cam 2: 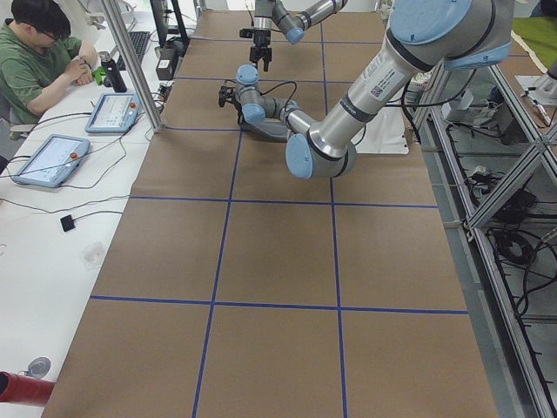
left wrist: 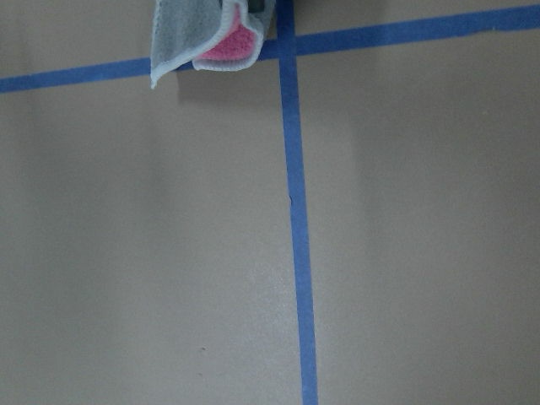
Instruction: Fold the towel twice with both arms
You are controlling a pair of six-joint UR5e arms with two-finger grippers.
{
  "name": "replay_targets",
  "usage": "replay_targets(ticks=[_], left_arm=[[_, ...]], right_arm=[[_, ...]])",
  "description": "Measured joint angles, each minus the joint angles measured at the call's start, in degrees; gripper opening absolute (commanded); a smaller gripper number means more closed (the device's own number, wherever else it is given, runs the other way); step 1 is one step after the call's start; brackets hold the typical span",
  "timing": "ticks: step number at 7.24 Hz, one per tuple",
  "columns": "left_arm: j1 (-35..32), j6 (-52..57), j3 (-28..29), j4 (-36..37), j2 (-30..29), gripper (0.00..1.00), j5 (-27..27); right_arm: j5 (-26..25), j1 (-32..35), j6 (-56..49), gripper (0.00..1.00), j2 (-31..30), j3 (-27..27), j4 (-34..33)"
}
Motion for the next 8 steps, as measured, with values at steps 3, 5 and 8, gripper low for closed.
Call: replay_targets(ticks=[3, 5, 8], left_arm=[[-3.4, 0.0, 0.9, -0.6, -0.9, 0.98, -2.7], [-5.2, -2.3, -0.2, 0.7, -0.6, 0.98, -8.4], [-4.8, -23.5, -10.7, 1.5, 5.3, 0.99, -11.3]], right_arm=[[0.0, 0.0, 0.0, 1.0, 0.0, 0.0, 0.0], [0.0, -0.1, 0.0, 1.0, 0.0, 0.0, -0.1], [0.0, -0.1, -0.1, 1.0, -0.1, -0.2, -0.1]])
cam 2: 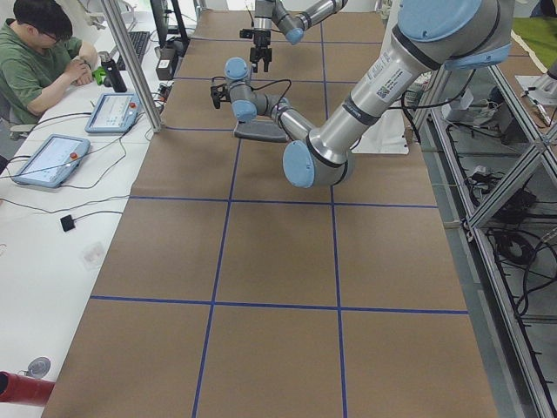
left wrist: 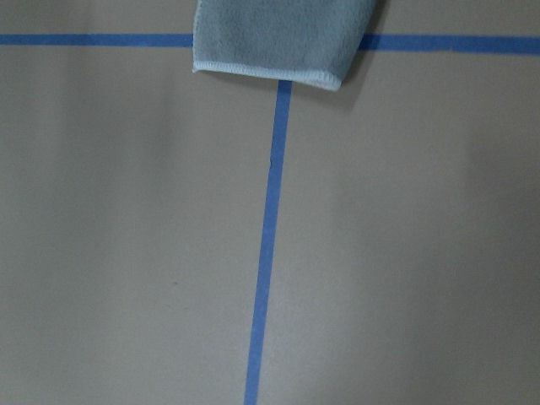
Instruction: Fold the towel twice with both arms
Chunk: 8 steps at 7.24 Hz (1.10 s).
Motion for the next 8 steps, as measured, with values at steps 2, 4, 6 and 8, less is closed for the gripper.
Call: replay_targets(ticks=[2, 4, 6, 8], left_arm=[[0.9, -13.5, -6.6, 0.1, 5.1, 0.99, 1.4], [6.1, -22.6, -11.1, 0.1, 9.2, 0.99, 7.9], [11.0, -28.4, -12.2, 0.6, 9.9, 0.99, 13.5], [14.6, -30.8, -14.9, 5.0, 9.9, 0.98, 17.0]], right_arm=[[0.1, 0.0, -0.1, 1.0, 0.0, 0.0, 0.1], [0.1, 0.0, -0.1, 1.0, 0.0, 0.0, 0.0], [0.1, 0.1, -0.1, 1.0, 0.0, -0.1, 0.0], [0.1, 0.2, -0.2, 1.0, 0.0, -0.1, 0.0]])
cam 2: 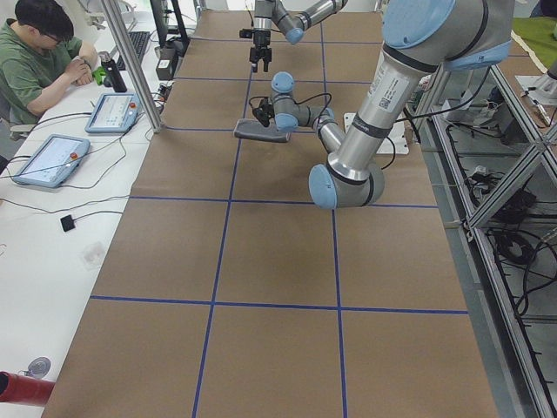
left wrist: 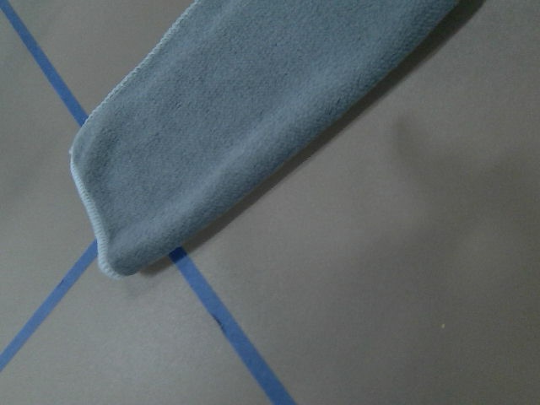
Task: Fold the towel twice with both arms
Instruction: 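Grasp the towel's end nearest the robot with the left gripper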
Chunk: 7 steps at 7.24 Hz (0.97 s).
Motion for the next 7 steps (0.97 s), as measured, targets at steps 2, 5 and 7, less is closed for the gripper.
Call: replay_targets(ticks=[2, 5, 7], left_arm=[[2.7, -0.4, -3.3, 4.7, 0.8, 0.99, 1.7], [4.9, 0.3, -3.4, 5.3, 2.4, 0.98, 3.5], [5.0, 0.6, -2.8, 5.3, 2.2, 0.96, 3.7]], right_arm=[[0.0, 0.0, 0.0, 1.0, 0.0, -0.1, -0.1], [-0.1, 0.0, 0.0, 1.0, 0.1, -0.1, -0.1], [-0.1, 0.1, 0.0, 1.0, 0.0, -0.2, -0.1]])
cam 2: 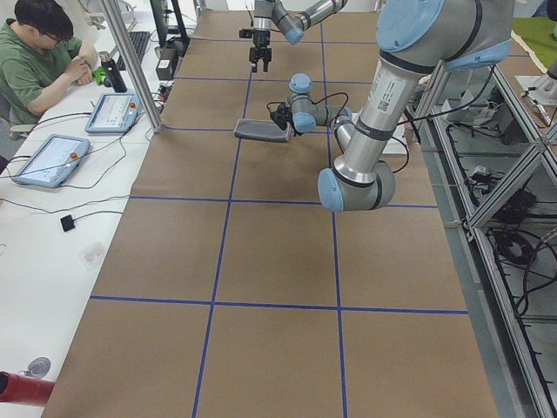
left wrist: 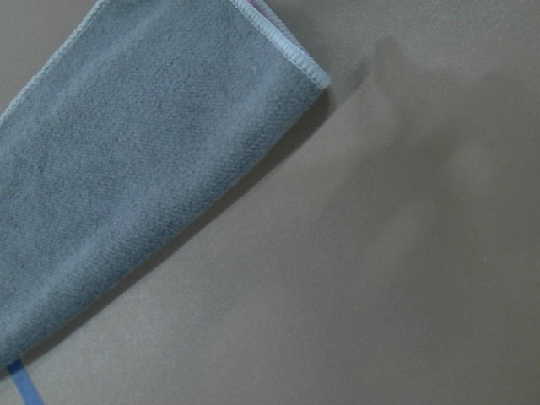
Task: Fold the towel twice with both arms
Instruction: 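Grasp the towel's end nearest the robot with the left gripper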
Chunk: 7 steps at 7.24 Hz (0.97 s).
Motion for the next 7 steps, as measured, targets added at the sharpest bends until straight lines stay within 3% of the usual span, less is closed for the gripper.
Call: replay_targets(ticks=[3, 5, 7], left_arm=[[-0.3, 0.6, 2.0, -0.5, -0.4, 0.95, 0.1], [-0.6, 1.7, 2.8, -0.6, -0.6, 0.83, 0.4], [-0.6, 2.1, 3.3, -0.9, -0.8, 0.82, 0.9]], right_arm=[[0.1, 0.0, 0.0, 1.0, 0.0, 0.0, 0.0], [0.1, 0.1, 0.0, 1.0, 0.0, 0.1, 0.1], [0.1, 0.2, 0.0, 1.0, 0.0, 0.1, 0.0]])
